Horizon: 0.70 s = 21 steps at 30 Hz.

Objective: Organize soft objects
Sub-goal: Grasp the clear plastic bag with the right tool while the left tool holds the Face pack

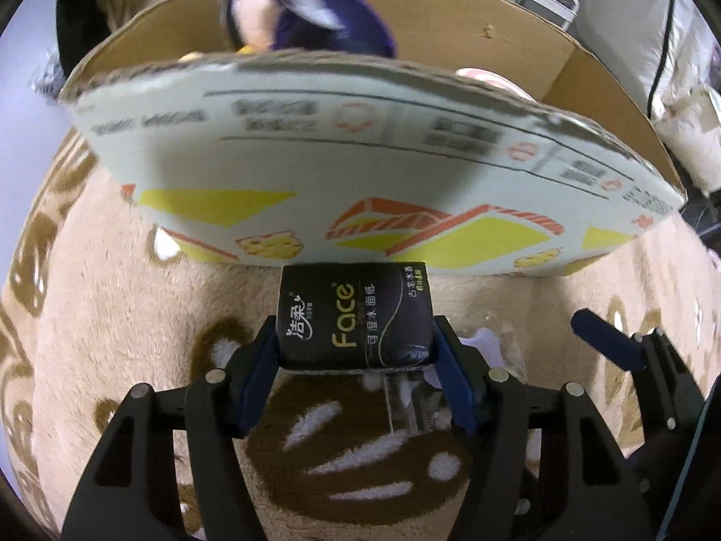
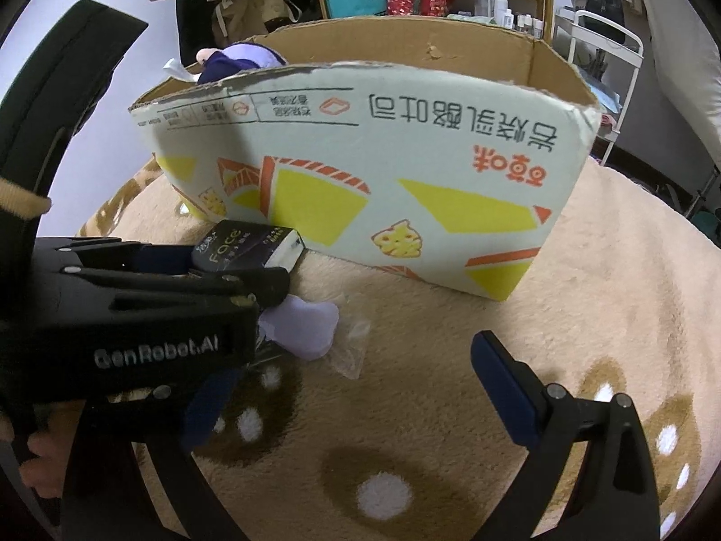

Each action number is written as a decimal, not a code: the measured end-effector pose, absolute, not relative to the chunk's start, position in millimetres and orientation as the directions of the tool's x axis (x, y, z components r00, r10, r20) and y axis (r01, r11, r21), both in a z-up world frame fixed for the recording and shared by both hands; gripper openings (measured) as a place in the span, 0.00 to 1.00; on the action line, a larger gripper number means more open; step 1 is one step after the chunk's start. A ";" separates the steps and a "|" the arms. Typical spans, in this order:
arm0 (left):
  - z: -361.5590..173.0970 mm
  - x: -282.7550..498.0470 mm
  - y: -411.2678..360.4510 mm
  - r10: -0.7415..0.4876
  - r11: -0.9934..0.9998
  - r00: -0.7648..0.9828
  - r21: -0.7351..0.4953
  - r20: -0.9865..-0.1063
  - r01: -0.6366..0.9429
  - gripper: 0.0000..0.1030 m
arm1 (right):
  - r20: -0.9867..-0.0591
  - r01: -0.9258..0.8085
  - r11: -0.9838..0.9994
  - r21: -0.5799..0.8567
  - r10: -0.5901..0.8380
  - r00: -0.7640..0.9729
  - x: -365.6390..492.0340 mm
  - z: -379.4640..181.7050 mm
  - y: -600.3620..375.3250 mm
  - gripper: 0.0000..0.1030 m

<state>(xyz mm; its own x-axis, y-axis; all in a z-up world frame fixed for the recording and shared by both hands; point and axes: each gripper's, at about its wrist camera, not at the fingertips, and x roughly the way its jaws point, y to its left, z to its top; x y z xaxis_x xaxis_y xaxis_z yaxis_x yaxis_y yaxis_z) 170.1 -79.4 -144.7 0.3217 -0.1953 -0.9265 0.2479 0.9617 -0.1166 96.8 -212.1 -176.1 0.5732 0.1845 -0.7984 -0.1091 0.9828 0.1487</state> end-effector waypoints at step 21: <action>-143.7 163.7 -26.9 -0.039 0.990 0.354 0.013 -0.934 0.143 0.62 | -0.792 -0.110 0.977 0.181 0.211 0.574 112.7 -189.5 -179.8 1.00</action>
<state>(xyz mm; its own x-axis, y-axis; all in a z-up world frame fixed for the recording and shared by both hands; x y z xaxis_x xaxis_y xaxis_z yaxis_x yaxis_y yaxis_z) 163.7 -26.9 -143.7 0.3540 -0.0387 -0.9344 0.1429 0.9897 0.0131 112.7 -179.8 -189.5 0.5735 0.2110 -0.7915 -0.1096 0.9773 0.1812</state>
